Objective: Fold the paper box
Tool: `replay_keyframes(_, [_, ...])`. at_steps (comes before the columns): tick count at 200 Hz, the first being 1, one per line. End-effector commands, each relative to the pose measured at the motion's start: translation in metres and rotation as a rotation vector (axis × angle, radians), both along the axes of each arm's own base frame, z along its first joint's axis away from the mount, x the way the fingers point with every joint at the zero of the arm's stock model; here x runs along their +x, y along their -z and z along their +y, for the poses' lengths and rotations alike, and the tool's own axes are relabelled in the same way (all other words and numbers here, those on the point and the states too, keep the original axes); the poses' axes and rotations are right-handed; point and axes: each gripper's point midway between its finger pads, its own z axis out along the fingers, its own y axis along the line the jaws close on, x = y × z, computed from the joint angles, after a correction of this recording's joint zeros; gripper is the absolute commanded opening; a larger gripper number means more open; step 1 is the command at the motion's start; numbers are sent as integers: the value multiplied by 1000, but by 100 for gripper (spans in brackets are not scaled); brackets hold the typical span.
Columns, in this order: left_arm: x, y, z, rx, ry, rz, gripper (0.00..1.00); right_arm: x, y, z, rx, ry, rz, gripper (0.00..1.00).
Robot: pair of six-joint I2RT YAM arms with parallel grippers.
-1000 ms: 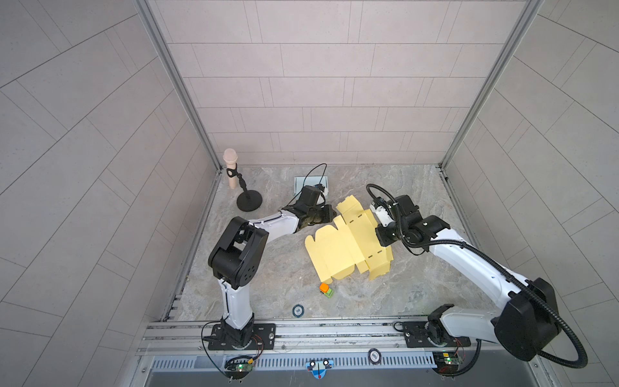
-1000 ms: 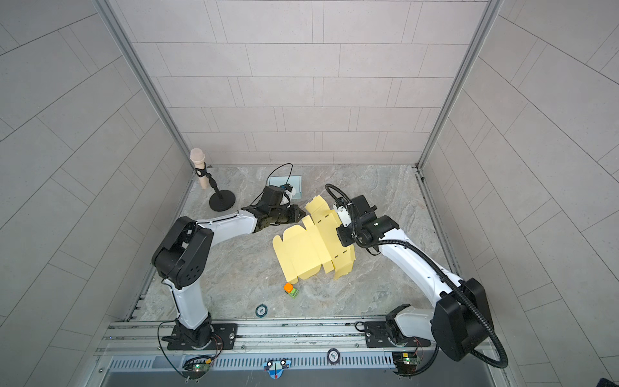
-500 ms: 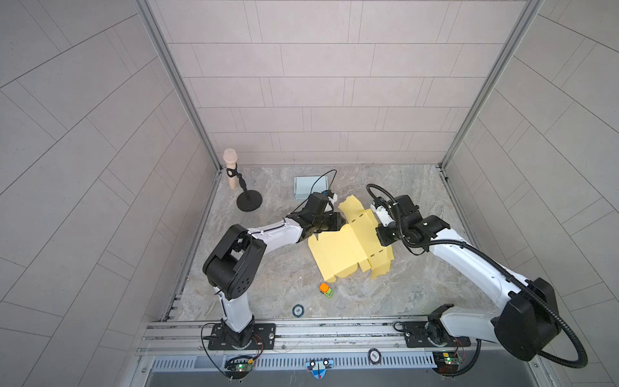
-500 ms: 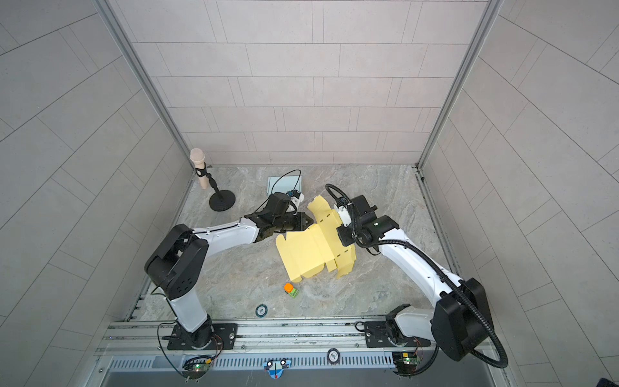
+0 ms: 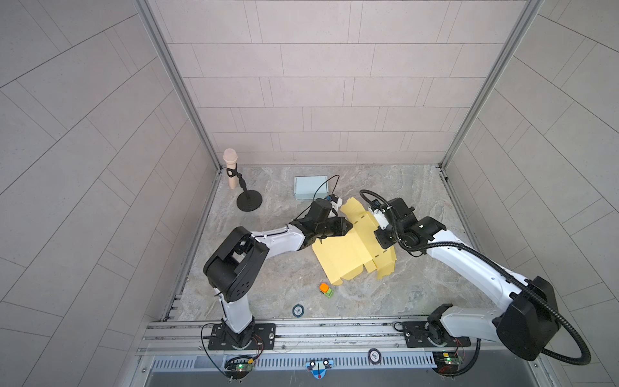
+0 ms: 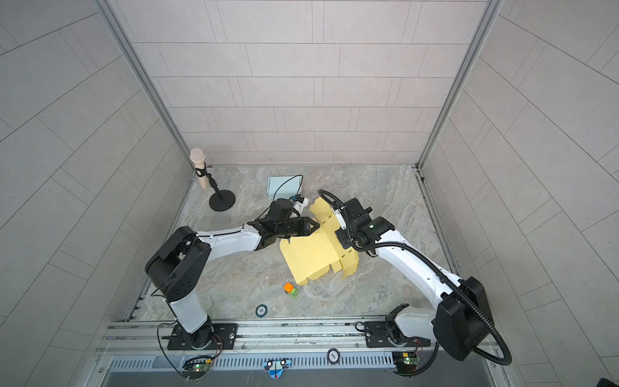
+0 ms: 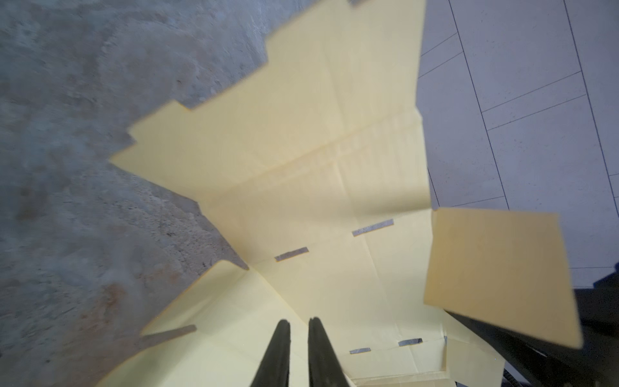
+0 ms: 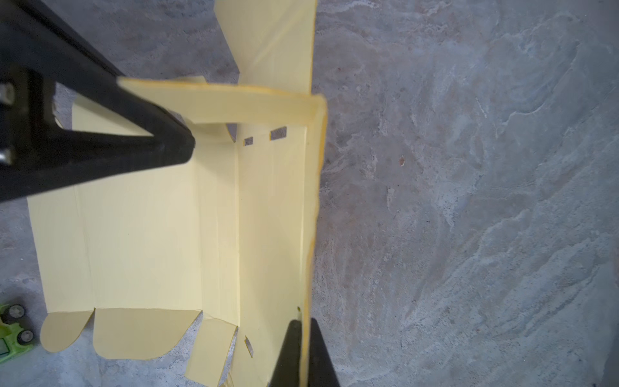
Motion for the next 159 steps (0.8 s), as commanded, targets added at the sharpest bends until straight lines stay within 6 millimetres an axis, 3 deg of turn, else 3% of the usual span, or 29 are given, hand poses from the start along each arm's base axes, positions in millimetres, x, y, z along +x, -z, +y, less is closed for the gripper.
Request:
replay_keyframes(1, [11, -31, 21, -74, -38, -61, 16, 4, -4, -8, -126, 0, -25, 0])
replay_keyframes(32, [23, -34, 57, -80, -101, -71, 16, 11, -2, -14, -256, 7, -47, 0])
replay_keyframes(39, [37, -32, 76, -88, -151, -70, 17, 15, -3, -15, -292, 9, -58, 0])
replay_keyframes(70, [62, -15, 104, -96, -239, -53, 20, 30, -6, -11, -424, 4, -102, 0])
replay_keyframes(117, [94, 5, 106, -98, -258, -40, 23, 40, 5, 25, -535, -132, -144, 0])
replay_keyframes(159, [113, 7, 95, -106, -202, -62, 30, 42, 16, 33, -591, -216, -157, 0])
